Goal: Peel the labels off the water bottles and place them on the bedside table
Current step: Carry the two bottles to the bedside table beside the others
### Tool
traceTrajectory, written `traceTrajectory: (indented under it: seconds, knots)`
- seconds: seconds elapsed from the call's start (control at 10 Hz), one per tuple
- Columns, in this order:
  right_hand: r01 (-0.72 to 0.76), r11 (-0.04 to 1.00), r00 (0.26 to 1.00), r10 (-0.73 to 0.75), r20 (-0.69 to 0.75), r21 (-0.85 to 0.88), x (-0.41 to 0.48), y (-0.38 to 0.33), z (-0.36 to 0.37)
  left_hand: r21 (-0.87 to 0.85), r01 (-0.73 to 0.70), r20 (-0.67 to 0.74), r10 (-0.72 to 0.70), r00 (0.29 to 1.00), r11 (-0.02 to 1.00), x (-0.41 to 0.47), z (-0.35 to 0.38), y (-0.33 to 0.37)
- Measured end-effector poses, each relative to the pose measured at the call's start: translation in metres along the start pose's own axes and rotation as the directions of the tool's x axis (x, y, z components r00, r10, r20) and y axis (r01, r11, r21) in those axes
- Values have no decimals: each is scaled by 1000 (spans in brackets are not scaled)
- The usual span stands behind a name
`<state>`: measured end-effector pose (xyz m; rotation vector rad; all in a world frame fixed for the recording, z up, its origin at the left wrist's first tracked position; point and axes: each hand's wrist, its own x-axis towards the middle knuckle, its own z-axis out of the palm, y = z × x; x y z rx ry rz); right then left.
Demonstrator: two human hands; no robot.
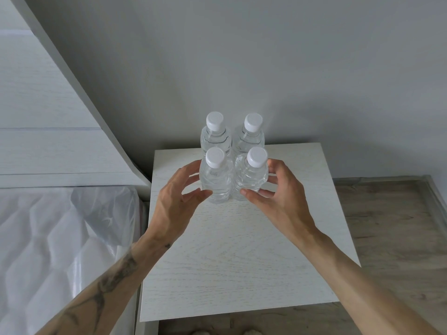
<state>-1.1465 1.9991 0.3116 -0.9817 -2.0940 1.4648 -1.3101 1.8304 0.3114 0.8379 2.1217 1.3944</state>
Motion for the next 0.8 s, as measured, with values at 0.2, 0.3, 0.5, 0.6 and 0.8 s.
traceTrajectory:
  seconds: [0.2,0.3,0.5,0.6,0.8]
  knots:
    - [-22,997,1000,22,-6,-73,1,-3,0,177,-126,-9,129,992,976,-7,-3,8]
    - [-36,993,999,35,-5,-113,0,-9,0,263,-165,4,170,985,951,-9,-4,13]
    - [-24,939,998,43,47,-342,-1,-32,-6,366,-119,63,103,993,923,-12,-10,26]
    - [-17,916,992,65,104,-401,-4,-51,-15,387,-80,102,43,994,919,-17,-19,46]
    - [-2,886,989,71,132,-463,-12,-123,-49,426,-66,139,7,990,902,-28,-56,120]
